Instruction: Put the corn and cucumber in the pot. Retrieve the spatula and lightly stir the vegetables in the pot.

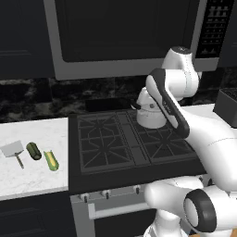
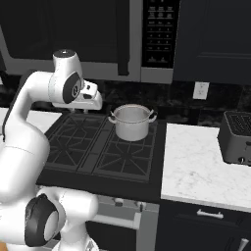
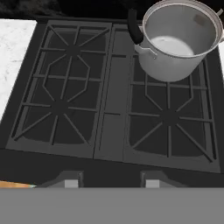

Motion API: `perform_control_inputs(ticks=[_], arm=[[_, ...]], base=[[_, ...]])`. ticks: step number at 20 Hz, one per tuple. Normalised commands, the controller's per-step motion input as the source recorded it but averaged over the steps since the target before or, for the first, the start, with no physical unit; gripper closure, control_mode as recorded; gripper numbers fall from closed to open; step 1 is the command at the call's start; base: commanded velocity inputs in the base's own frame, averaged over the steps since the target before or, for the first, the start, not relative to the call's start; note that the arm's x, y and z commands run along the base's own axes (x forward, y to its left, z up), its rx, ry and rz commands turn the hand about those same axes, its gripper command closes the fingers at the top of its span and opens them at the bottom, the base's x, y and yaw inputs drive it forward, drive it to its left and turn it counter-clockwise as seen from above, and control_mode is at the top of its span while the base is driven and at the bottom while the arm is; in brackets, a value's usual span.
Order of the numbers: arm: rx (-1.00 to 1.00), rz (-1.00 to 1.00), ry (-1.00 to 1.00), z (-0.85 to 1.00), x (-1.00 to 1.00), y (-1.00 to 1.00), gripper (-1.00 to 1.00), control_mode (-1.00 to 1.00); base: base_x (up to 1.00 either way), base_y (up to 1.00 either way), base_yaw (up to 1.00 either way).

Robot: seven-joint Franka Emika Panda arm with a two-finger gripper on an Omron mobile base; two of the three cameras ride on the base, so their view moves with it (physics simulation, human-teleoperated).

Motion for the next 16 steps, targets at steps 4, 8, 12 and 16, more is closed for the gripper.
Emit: perform_control_inputs(ticks=[4,8,12,16], arm=[[0.0,0.0,0.0,0.0,-0.16,0.11,-1.0,-1.0],[0.0,0.03,-0.01,0.0,-0.43,0.39,-1.0,-1.0],[0.0,0.04,-0.01,0.0,-0.5,0.5,-1.0,-1.0],[0.0,0.03,0.0,0.0,-0.31,0.62,-1.0,-1.0]], base=[[0.0,0.0,0.0],[0.0,0.0,0.0],[0.0,0.0,0.0],[0.0,0.0,0.0]])
